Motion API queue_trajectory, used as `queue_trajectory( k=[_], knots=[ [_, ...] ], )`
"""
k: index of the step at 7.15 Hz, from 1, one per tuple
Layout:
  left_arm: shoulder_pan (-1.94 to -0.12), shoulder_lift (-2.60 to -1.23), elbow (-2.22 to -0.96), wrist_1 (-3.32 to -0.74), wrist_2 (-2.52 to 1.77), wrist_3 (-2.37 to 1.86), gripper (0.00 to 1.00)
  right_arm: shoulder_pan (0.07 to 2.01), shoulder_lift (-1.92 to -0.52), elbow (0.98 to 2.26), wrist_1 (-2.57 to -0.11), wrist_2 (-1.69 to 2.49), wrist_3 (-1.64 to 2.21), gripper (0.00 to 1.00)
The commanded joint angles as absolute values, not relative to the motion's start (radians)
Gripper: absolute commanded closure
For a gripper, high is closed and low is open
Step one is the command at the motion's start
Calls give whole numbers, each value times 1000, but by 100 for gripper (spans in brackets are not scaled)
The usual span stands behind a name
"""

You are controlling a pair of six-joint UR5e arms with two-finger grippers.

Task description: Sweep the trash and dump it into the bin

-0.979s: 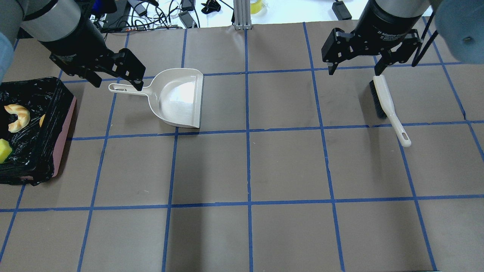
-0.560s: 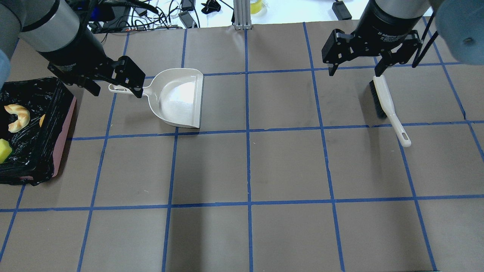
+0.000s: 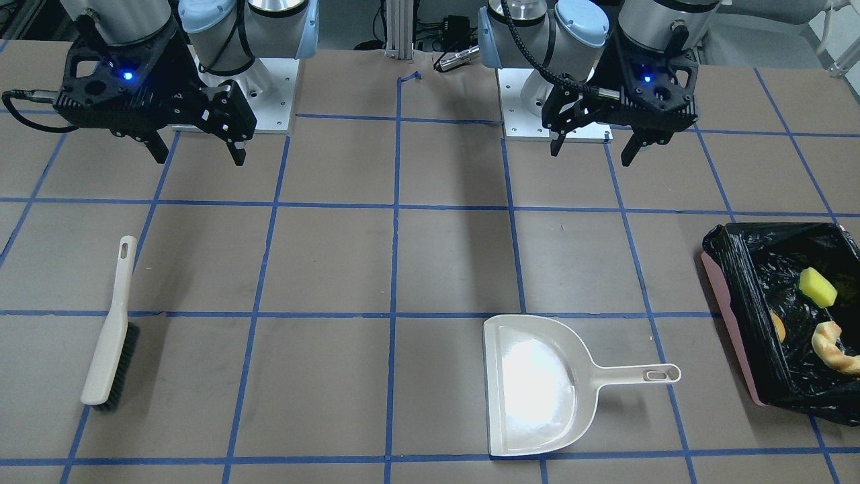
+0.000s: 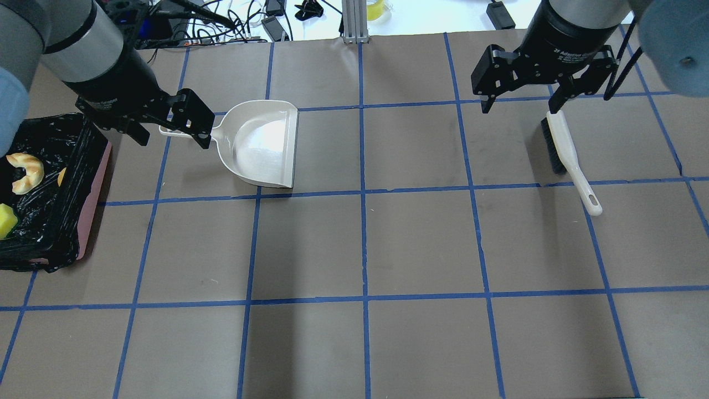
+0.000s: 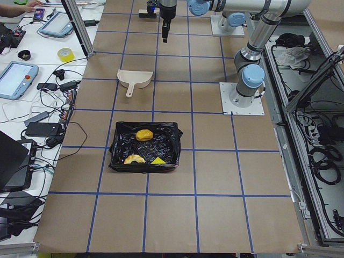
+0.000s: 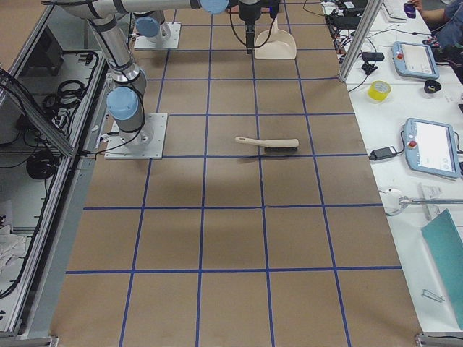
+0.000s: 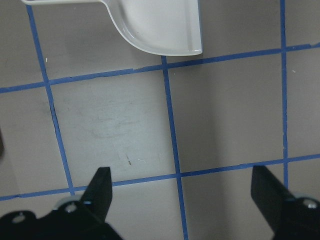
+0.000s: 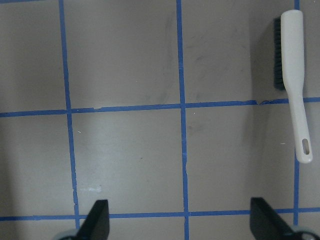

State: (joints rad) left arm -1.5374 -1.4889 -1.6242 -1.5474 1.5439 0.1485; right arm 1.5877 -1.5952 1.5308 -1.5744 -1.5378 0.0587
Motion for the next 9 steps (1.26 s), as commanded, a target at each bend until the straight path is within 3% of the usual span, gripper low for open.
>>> queue_trajectory(
  k=[1,9],
  knots=[
    [-1539,-1474,-1635,-1542,1546,152,0,1588,-1595,1531,-1568,-1542,58,0],
    [-1539,-1490,-1638,-1520,1551,152,0,1588,-1595,1531,-1569,-1540,57,0]
  ],
)
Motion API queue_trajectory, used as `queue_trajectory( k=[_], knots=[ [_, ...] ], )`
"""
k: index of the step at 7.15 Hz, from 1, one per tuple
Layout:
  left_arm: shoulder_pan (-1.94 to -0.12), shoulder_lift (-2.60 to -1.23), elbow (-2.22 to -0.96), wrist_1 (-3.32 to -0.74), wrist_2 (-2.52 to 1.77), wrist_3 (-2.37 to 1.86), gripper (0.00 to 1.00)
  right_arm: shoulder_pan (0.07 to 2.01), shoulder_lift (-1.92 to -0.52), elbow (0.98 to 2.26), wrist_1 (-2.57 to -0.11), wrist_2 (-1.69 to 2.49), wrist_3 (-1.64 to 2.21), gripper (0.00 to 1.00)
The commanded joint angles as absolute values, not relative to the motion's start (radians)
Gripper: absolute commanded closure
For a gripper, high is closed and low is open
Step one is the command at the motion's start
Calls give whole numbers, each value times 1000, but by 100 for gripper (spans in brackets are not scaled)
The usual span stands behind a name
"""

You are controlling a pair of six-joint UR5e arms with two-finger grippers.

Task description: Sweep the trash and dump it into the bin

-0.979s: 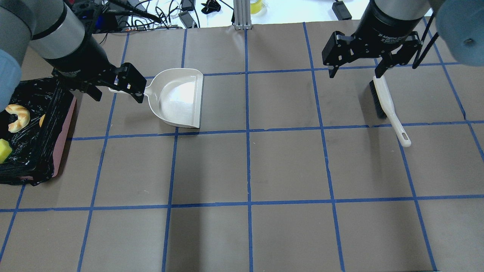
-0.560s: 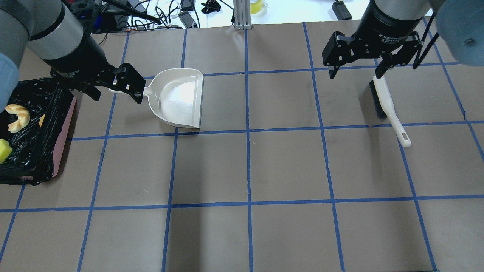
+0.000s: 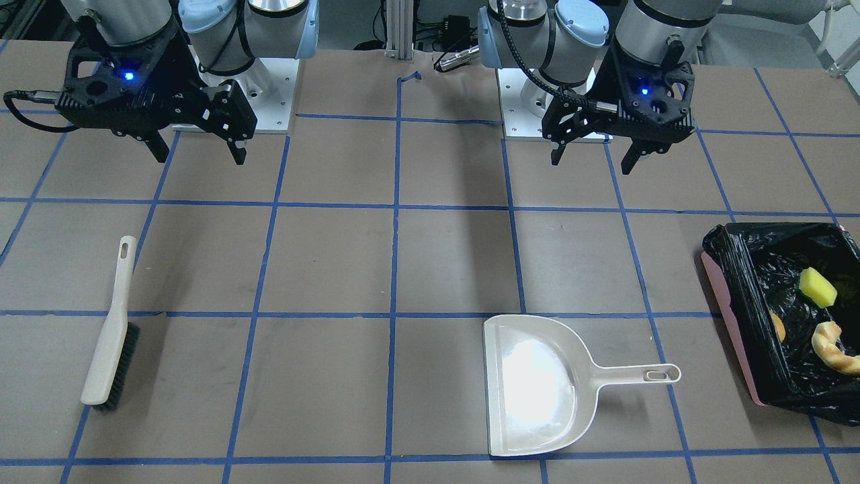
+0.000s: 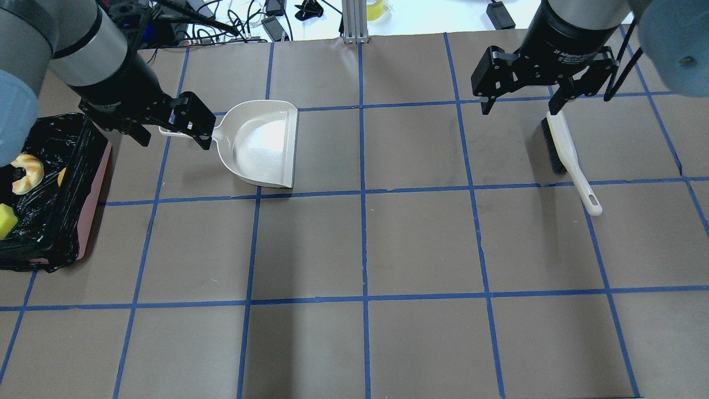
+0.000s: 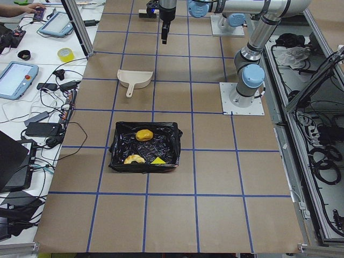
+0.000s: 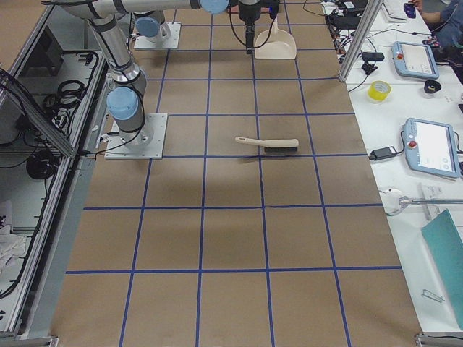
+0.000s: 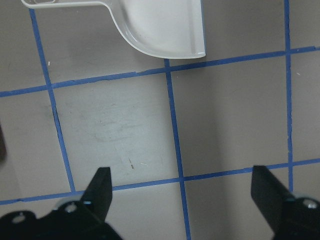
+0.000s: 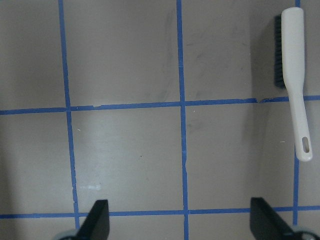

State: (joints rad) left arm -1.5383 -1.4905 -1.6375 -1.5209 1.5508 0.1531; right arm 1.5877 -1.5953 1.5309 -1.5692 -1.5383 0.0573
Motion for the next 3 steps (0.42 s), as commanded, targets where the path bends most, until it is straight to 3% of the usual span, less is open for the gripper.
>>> queue_trajectory(
  k=[1,3],
  knots=[
    [-1537,-1488,-1638,-1520,1551,150,0,1588,-1594,1531,-1569,-1543,57,0],
    [-1539,-1483,-1638,-1520,1549,152,0,1588,-1594,1531,-1569,-1543,57,0]
  ],
)
